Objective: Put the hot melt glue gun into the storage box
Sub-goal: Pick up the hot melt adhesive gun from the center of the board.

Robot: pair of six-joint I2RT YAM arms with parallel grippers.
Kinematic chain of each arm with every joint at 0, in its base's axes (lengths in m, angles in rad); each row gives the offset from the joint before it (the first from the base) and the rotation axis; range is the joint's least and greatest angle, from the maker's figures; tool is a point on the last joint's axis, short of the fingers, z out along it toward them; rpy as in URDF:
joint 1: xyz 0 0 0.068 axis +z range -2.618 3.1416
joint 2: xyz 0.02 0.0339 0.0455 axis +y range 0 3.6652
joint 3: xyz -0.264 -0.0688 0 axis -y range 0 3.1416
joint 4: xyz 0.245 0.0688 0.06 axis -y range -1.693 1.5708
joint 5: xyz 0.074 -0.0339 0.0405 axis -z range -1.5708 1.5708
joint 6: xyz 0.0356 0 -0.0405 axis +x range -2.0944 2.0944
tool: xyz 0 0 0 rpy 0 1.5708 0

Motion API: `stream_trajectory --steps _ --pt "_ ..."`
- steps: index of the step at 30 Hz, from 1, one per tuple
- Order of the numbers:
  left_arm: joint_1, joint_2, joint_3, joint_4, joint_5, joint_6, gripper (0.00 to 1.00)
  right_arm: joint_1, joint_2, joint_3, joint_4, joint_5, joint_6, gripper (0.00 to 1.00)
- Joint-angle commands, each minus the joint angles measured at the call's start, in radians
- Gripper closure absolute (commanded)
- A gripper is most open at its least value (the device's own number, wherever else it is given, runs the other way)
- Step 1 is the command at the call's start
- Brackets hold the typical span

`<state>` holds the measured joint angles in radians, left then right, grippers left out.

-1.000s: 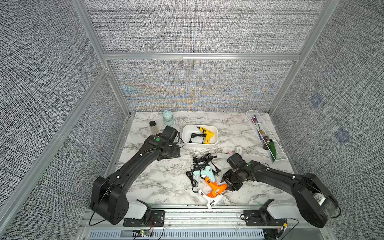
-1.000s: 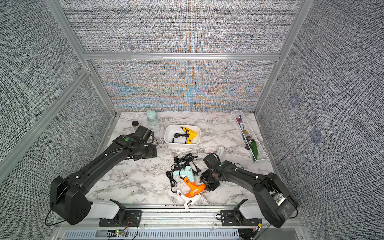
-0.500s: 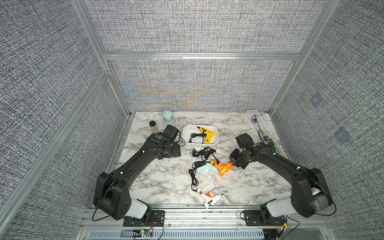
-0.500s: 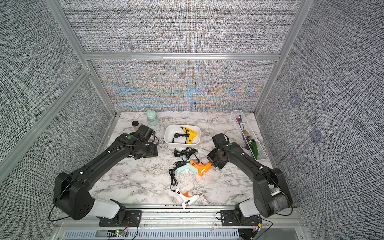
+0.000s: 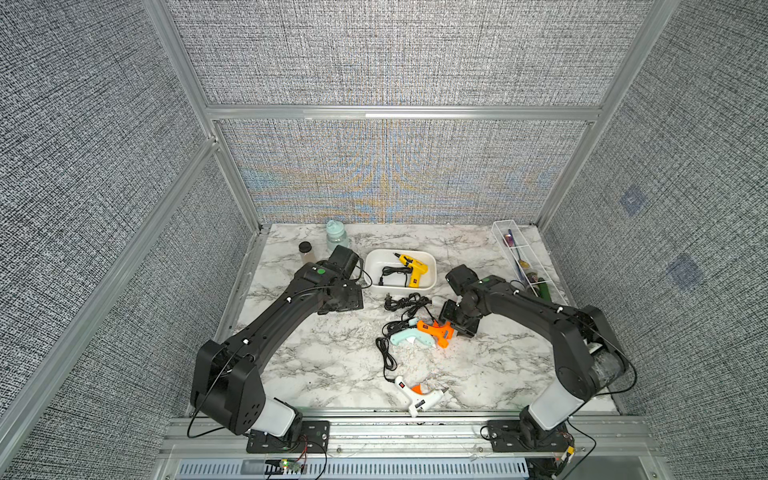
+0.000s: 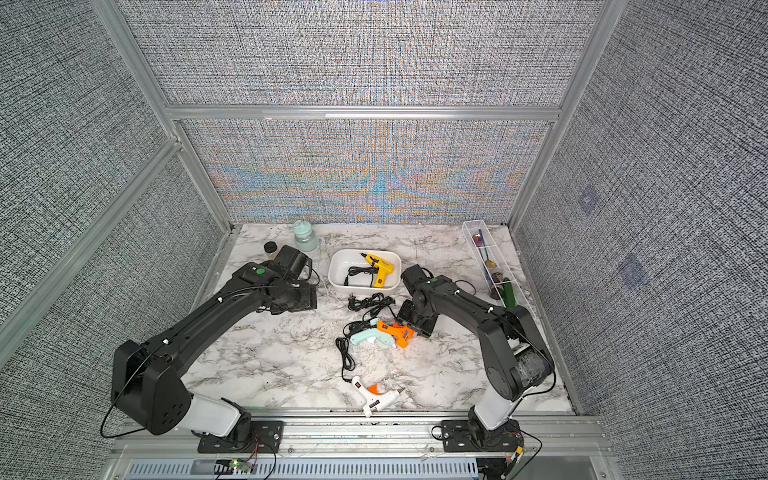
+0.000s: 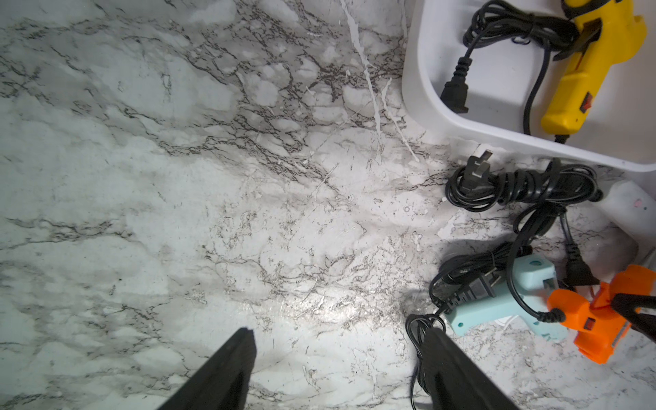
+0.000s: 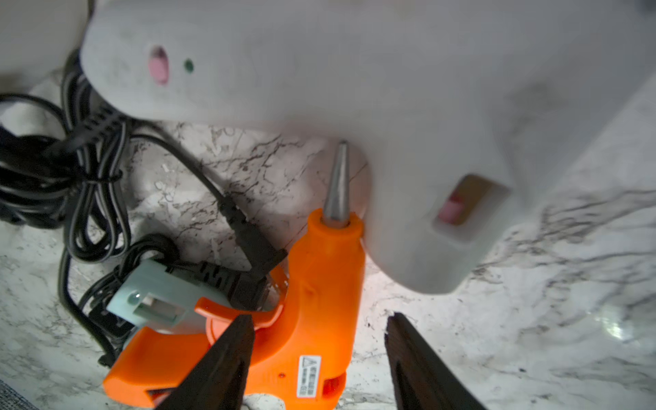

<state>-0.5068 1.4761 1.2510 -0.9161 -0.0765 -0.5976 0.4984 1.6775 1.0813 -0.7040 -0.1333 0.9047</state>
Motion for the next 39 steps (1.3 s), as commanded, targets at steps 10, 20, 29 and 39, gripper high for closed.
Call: stream_trajectory --steps 10,20,29,39 --pt "0.004 -0.006 0.010 -0.021 -0.021 0.025 0.21 0.013 0.057 -0.061 0.107 0.016 0.113 0.39" --pt "0.005 -0.006 0.008 -0.020 -0.021 0.024 0.21 0.007 -0.026 -0.061 0.079 -0.027 0.129 0.18" --pt "0.005 -0.014 0.002 -0.017 -0.024 0.019 0.21 -0.001 -0.103 -0.143 0.129 0.053 0.276 0.15" --pt "0.005 -0.007 0.007 -0.015 -0.022 0.021 0.21 -0.004 -0.080 -0.174 0.165 0.080 0.353 0.17"
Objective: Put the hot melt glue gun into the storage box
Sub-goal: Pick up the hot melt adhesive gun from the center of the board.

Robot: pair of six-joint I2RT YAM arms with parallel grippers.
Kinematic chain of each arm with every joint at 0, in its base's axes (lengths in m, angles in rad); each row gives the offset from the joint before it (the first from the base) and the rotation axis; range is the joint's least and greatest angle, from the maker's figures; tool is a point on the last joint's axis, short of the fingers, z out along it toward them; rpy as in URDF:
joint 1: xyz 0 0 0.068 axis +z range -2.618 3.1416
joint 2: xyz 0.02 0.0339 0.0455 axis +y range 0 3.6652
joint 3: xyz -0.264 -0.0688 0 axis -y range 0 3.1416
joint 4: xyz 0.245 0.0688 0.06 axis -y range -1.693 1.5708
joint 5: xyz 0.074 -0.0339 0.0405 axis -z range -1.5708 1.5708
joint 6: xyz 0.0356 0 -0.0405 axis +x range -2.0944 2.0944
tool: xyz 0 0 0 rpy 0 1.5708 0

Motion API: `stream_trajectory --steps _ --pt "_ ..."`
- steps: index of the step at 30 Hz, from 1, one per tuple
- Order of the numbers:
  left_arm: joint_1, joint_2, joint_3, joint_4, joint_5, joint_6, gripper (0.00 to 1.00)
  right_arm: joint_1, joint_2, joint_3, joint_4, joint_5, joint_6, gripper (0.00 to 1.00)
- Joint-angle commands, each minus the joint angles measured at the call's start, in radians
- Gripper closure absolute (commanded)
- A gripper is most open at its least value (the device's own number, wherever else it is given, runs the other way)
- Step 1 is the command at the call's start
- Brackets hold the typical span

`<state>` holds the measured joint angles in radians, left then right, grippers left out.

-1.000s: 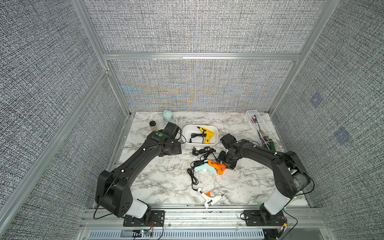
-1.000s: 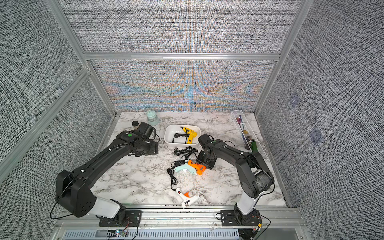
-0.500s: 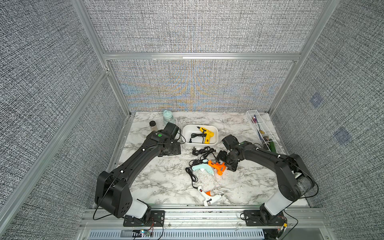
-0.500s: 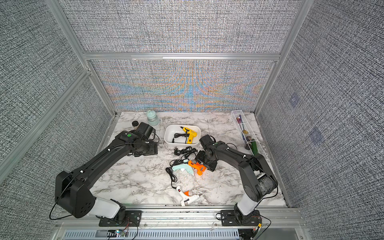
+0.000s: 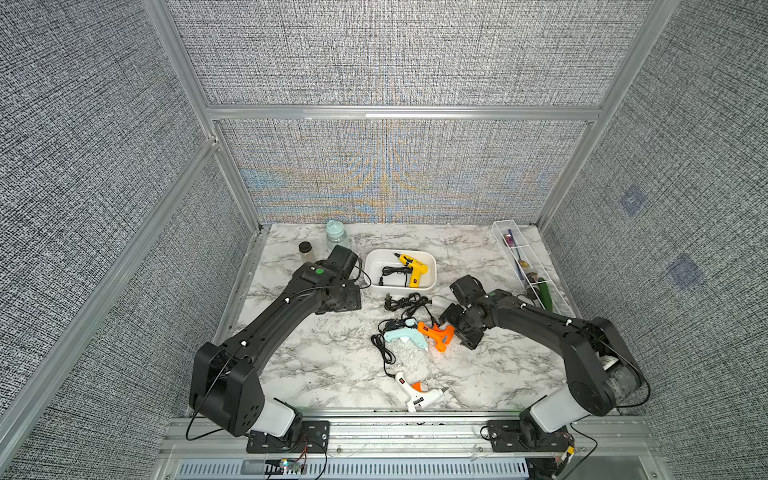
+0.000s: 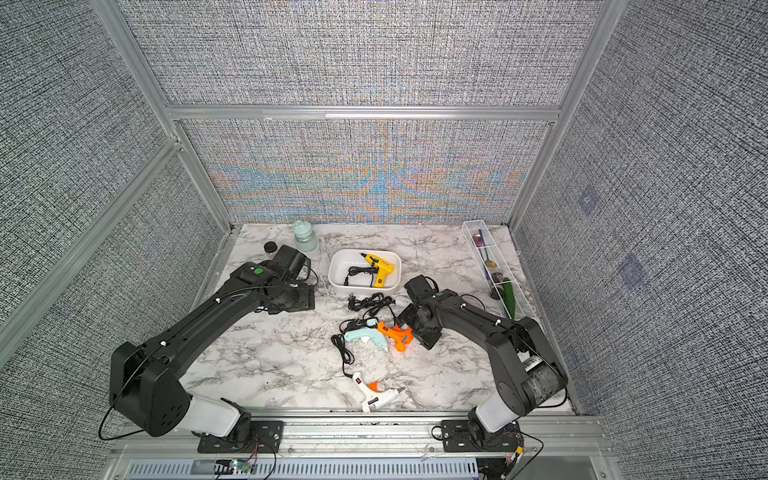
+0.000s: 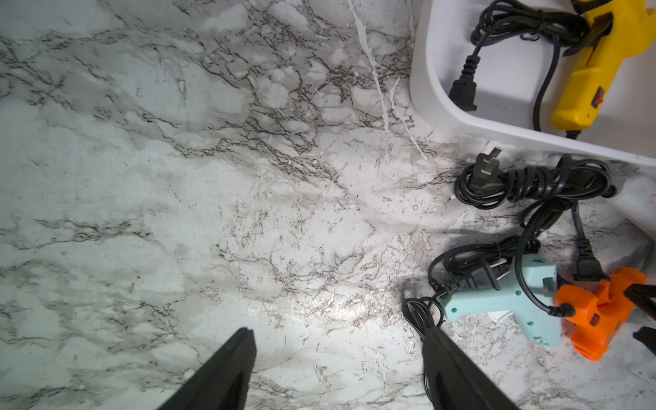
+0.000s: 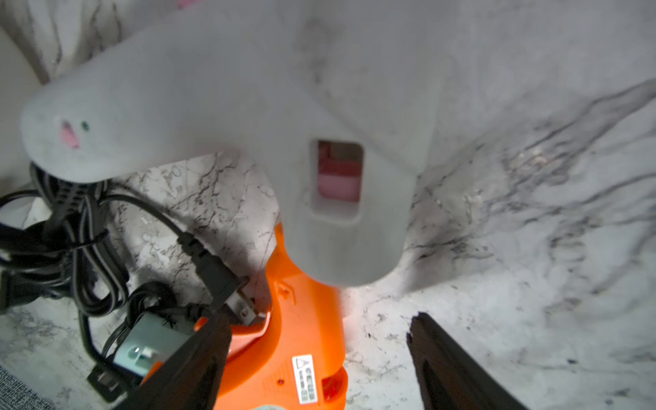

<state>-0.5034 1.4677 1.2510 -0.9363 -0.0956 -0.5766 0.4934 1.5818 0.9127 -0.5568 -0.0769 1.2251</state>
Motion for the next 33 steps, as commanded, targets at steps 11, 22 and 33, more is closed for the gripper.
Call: stream_trajectory --steps 11,22,33 --pt "0.002 -0.003 0.005 0.004 -0.005 -0.005 0.22 0.005 0.048 -0.040 0.084 0.049 0.063 0.53" --pt "0.002 -0.003 0.021 -0.010 -0.025 0.011 0.22 0.007 -0.015 0.226 -0.108 0.077 -0.252 0.82" --pt "0.047 0.005 0.047 0.014 -0.021 0.009 0.22 0.001 0.071 0.786 -0.332 0.148 -0.615 0.82"
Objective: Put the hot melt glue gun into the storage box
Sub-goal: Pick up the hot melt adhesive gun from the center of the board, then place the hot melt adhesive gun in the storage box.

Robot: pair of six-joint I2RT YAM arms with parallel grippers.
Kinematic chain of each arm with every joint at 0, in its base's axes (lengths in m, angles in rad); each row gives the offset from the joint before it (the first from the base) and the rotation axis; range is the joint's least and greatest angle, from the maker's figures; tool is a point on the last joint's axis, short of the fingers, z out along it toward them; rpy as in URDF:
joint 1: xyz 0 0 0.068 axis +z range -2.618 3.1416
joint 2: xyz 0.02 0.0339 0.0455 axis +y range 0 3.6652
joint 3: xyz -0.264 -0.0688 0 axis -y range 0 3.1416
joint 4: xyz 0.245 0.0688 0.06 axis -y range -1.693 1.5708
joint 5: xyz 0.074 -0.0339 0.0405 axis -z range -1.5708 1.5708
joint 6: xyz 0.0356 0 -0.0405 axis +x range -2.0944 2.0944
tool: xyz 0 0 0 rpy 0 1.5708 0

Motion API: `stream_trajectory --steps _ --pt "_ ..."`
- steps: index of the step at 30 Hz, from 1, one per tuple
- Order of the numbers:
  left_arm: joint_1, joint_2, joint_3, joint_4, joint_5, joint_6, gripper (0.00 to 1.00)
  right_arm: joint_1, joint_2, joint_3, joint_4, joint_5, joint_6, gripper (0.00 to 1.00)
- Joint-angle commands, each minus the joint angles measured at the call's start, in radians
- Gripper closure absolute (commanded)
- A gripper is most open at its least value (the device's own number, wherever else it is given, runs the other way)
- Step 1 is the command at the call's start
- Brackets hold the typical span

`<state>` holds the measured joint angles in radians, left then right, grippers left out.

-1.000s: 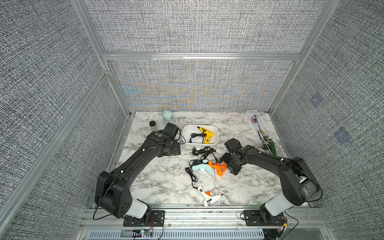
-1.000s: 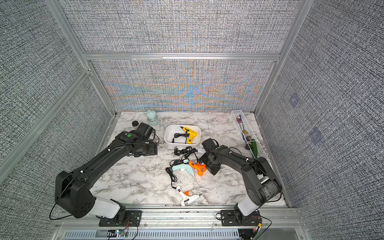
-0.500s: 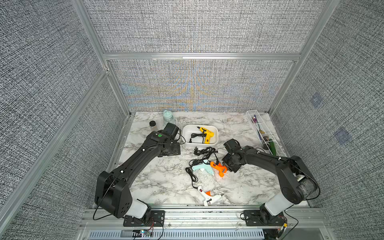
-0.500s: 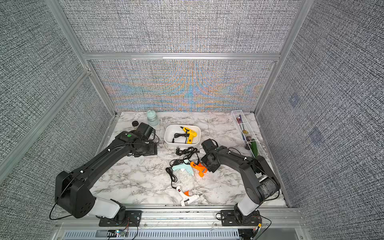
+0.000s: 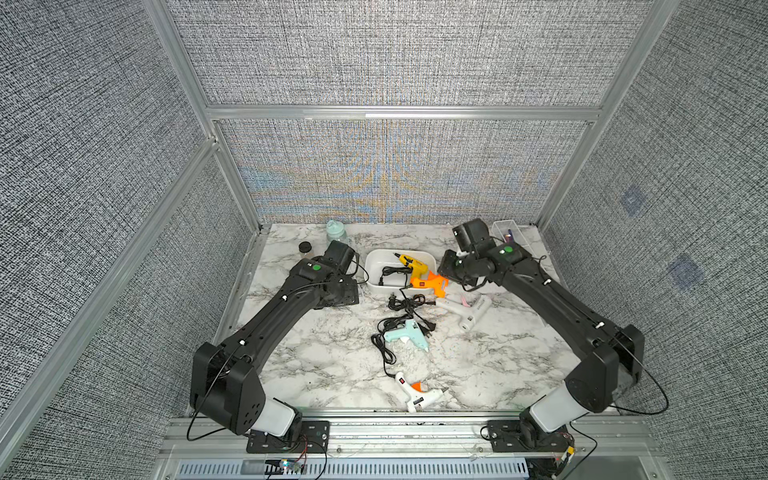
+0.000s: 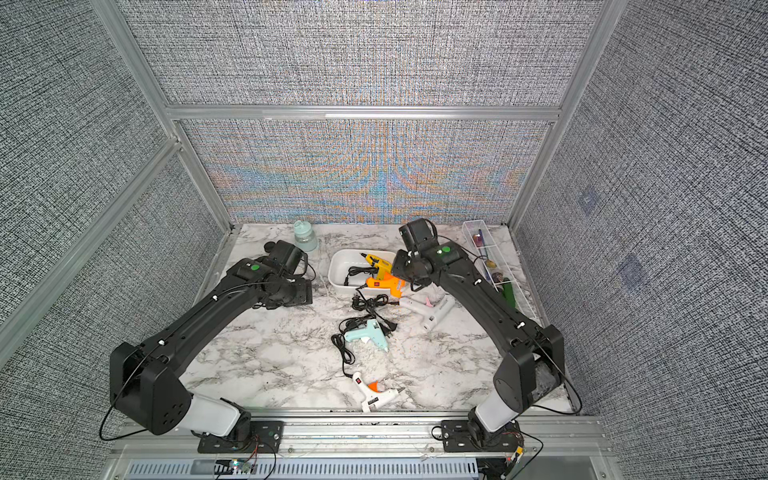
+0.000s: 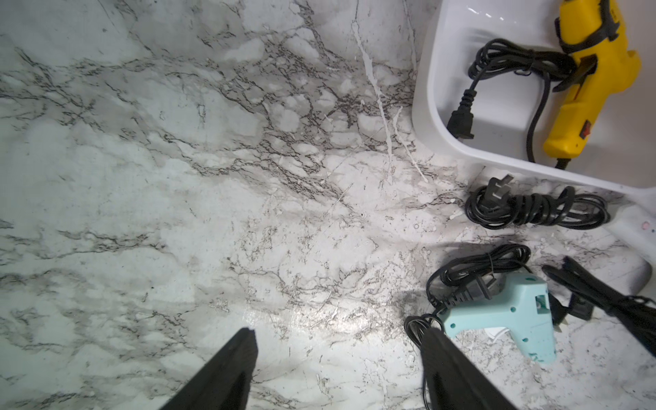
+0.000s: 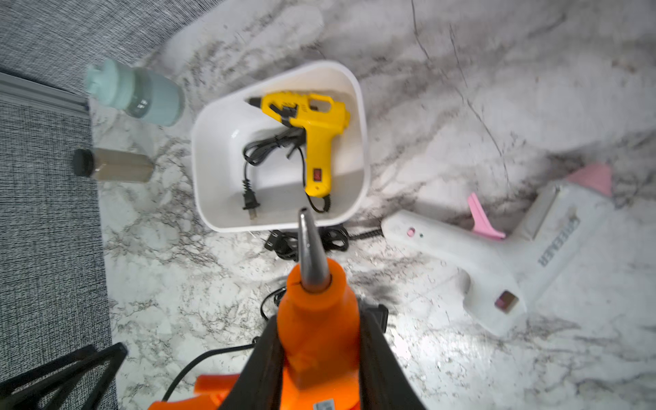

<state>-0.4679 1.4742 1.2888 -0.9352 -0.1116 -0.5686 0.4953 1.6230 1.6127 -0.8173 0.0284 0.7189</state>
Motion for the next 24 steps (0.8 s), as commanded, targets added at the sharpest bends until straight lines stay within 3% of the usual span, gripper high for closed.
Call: stream_trajectory --steps 1,10,18,24 --pt "0.017 -0.005 0.012 0.012 -0.007 0.002 0.22 -0.001 0.057 0.143 -0.082 0.050 -0.126 0.82" --pt "0.063 -0.052 0.002 -0.003 -0.020 0.003 0.22 -0.002 0.262 0.525 -0.133 0.081 -0.210 0.83" --pt "0.071 -0.081 -0.024 -0.005 -0.023 -0.005 0.22 -0.006 0.360 0.724 -0.132 0.060 -0.205 0.82" --pt "0.071 -0.084 -0.026 -0.005 -0.023 -0.005 0.22 -0.013 0.388 0.763 -0.067 0.050 -0.189 0.82"
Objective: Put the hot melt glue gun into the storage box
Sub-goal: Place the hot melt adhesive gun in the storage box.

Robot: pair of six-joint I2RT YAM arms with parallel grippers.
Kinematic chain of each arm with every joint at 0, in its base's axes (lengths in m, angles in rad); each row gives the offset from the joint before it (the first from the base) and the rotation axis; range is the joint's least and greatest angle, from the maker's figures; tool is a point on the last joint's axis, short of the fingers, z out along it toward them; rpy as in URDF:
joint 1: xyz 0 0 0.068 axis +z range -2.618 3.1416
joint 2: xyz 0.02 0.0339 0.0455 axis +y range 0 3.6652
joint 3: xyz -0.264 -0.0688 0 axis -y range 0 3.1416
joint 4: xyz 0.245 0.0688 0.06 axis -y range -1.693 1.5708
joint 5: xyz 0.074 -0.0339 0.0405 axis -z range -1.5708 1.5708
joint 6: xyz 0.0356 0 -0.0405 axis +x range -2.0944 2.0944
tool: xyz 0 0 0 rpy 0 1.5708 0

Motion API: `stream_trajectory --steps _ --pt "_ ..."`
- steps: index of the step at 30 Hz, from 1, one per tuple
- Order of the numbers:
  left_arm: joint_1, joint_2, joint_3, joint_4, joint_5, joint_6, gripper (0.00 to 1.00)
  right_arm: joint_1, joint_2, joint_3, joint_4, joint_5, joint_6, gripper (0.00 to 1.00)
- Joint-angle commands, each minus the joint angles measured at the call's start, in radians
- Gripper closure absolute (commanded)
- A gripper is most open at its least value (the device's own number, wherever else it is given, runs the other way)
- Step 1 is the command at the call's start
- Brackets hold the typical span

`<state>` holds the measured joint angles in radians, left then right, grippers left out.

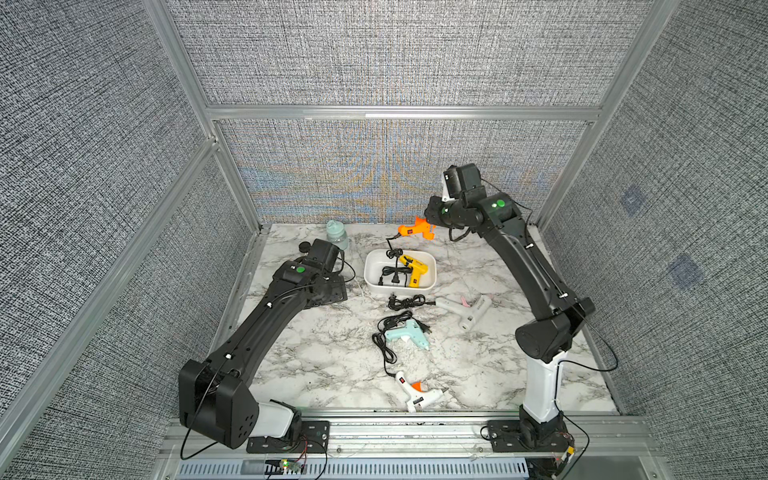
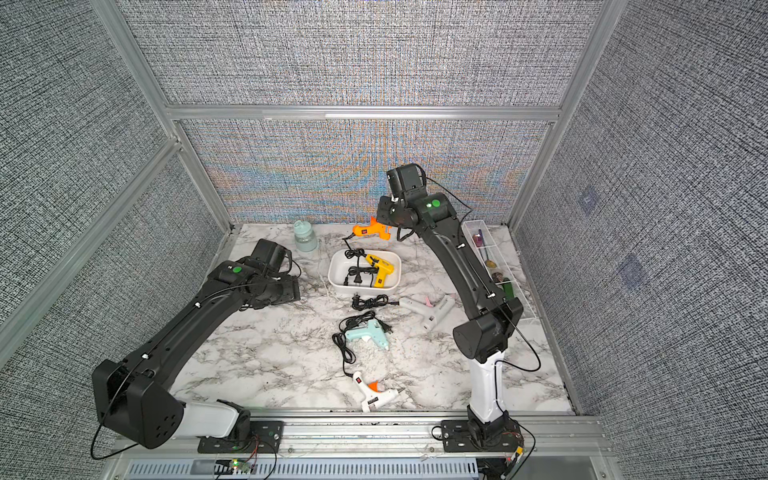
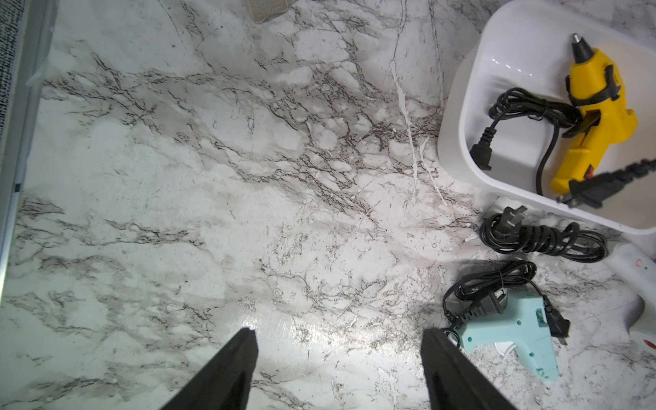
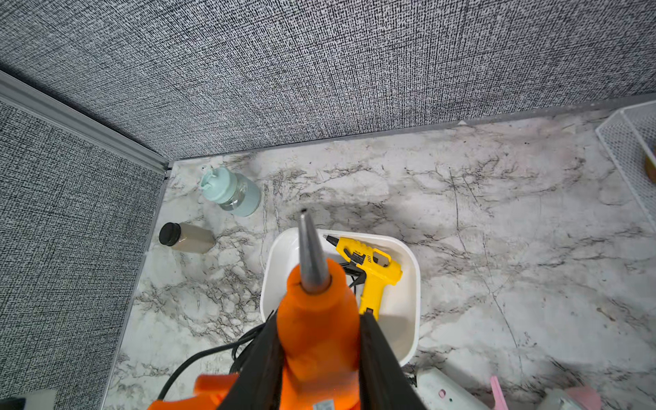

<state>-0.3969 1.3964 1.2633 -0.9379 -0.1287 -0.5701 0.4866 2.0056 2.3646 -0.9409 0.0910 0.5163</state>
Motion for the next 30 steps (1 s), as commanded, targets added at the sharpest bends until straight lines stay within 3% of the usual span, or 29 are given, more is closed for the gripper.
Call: stream_trajectory --steps 1,7,17,30 --pt "0.001 -0.006 -0.001 -0.002 -0.006 -0.004 0.22 -0.010 0.015 0.022 0.063 -0.016 0.018 0.82" --pt "0.002 -0.008 -0.007 -0.002 -0.005 -0.004 0.22 -0.010 0.062 0.007 0.075 -0.036 0.020 0.82" --pt "0.004 -0.005 -0.021 0.004 0.001 -0.006 0.22 0.002 0.068 -0.322 0.176 -0.010 0.008 0.82" --pt "0.004 0.001 -0.021 0.013 0.004 -0.013 0.22 0.017 0.285 -0.235 0.022 -0.021 0.005 0.82"
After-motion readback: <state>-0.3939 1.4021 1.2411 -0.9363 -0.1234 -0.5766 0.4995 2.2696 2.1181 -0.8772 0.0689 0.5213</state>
